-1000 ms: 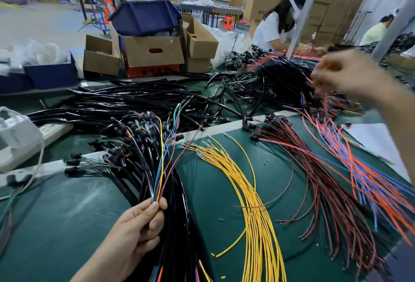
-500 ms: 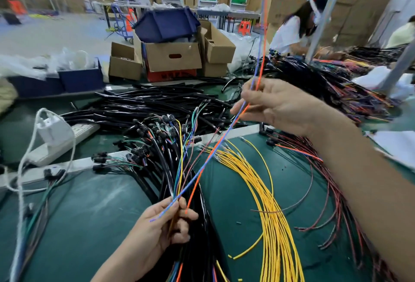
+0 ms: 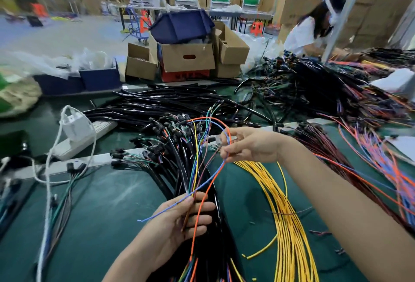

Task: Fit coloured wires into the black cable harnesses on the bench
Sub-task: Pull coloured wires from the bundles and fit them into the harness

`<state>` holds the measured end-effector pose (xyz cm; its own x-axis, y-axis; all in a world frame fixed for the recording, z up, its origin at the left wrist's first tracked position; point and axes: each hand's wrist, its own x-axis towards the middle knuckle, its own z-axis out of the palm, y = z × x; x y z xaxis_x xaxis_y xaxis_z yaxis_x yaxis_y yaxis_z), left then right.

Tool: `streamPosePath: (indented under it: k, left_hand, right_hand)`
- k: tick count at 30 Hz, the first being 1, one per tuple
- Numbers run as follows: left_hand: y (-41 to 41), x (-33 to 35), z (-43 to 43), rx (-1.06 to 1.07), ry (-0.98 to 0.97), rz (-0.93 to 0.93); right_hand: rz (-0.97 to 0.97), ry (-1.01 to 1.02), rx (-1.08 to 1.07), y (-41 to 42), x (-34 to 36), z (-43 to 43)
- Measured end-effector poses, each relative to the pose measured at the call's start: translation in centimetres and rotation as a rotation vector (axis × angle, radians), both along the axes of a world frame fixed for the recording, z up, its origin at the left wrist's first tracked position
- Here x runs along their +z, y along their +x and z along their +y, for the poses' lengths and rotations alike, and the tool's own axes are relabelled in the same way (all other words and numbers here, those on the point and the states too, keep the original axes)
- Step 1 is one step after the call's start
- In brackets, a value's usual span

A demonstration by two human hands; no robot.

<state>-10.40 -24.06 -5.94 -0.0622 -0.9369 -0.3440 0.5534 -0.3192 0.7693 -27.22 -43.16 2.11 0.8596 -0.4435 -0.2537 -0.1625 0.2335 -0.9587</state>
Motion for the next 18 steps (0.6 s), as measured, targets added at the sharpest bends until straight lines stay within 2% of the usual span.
streamPosePath:
  k: [4,8,13,18]
  left_hand:
    - [0.3,0.1,0.0,-0.022,-0.012,0.028]
    - [0.4,0.0,0.0,-0.036,-0.03,0.083]
    - [0.2,-0.2,-0.1,-0.033,-0.012,0.017]
    - [0.2,0.0,0.0,-0.047,-0.009,-0.039]
  right_hand:
    - [-0.072,0.062,0.015,-0.6,-1.2,-0.6]
    - [-0.051,0.039,0.003,-0.7,-2.2,-0.6]
    - [0.004,-0.133,-0.085,-0.1,-2.5,-0.3]
    - [-0.051,-0.27,-0.256,1.1,-2.2,0.3]
